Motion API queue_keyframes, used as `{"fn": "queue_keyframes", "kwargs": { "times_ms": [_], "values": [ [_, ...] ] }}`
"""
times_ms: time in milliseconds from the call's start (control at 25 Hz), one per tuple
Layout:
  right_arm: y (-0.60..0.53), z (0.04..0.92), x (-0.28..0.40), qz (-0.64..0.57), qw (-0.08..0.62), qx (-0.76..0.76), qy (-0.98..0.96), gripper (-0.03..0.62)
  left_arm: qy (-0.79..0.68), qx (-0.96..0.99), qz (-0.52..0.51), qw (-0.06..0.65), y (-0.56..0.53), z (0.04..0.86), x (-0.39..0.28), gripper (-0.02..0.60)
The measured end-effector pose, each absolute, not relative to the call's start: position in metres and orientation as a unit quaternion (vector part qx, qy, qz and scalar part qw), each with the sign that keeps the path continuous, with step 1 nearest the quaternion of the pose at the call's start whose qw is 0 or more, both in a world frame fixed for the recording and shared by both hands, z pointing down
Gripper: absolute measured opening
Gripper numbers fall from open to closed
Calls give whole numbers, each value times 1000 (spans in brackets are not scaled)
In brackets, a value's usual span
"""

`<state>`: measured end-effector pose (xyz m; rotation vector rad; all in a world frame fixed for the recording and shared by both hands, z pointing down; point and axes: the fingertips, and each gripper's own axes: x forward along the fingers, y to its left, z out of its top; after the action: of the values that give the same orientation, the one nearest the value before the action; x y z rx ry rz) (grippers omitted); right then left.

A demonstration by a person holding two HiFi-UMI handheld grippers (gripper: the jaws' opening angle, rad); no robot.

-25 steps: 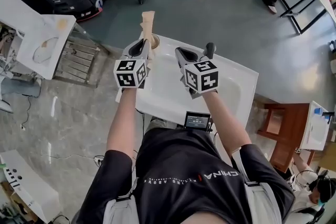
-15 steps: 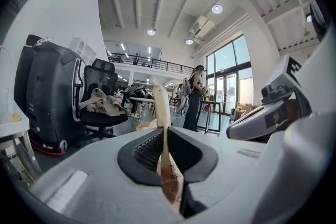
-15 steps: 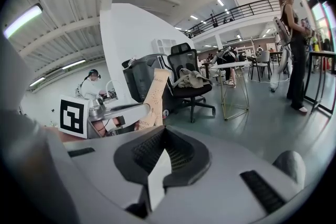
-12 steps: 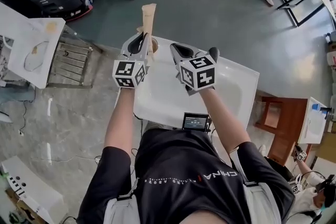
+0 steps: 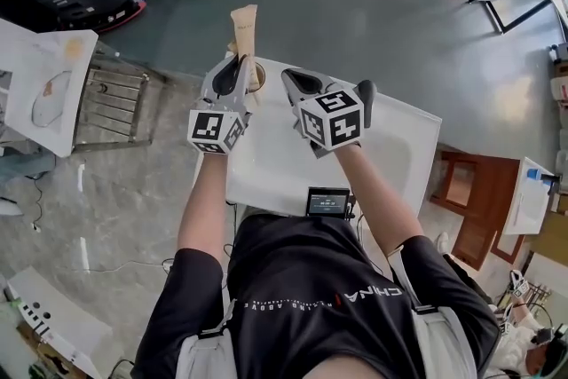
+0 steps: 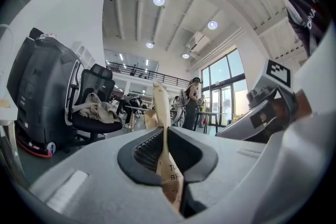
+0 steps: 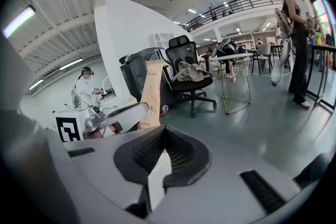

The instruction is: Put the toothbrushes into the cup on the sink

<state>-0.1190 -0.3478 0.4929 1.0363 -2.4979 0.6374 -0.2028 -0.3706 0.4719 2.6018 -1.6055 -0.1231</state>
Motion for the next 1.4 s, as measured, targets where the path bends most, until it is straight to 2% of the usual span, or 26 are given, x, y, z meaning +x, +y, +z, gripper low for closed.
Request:
{"fn": "queue_keyframes", "kwargs": {
  "times_ms": [1400],
  "values": [
    [-343,509,-119,232,199,353,-884,9,-509,859,29,39,-365,506,-190,35]
  ]
}}
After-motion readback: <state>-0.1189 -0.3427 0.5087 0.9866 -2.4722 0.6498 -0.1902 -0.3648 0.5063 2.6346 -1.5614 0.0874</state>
